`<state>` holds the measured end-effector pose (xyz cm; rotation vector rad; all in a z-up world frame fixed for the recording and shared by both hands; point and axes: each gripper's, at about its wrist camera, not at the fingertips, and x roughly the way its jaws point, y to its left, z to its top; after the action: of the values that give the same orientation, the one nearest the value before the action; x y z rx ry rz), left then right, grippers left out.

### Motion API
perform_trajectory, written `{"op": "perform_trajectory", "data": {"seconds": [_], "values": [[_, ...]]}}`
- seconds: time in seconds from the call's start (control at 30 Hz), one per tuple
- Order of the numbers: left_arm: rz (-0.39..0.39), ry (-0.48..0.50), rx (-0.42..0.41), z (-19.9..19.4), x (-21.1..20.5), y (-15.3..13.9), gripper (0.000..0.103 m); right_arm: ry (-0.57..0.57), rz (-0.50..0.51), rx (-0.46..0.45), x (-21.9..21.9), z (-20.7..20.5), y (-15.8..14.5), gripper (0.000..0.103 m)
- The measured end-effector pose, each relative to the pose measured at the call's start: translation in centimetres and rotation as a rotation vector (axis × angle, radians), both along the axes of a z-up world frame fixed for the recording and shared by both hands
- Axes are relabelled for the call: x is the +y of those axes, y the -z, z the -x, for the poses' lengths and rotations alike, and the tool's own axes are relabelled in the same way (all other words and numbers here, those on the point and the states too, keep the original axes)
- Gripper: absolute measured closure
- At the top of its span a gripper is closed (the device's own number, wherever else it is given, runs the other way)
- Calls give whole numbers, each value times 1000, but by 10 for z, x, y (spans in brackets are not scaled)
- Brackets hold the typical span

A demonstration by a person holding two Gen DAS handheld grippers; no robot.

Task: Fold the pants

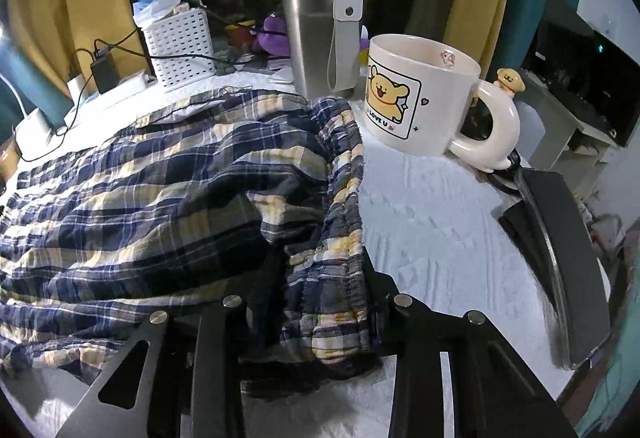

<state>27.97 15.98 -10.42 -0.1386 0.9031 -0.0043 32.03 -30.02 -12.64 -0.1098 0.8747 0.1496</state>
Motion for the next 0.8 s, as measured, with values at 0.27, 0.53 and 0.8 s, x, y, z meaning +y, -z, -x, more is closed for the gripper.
{"op": "perform_trajectory", "data": {"seconds": [0.27, 0.53, 0.8], "values": [[-1, 24, -28, 4, -14, -5, 68, 61, 16, -52, -16, 12, -17, 19], [23, -2, -101, 8, -15, -21, 44, 58, 6, -49, -16, 11, -14, 19], [-57, 82, 7, -8, -34, 11, 76, 43, -7, -49, -7, 7, -9, 19]]}}
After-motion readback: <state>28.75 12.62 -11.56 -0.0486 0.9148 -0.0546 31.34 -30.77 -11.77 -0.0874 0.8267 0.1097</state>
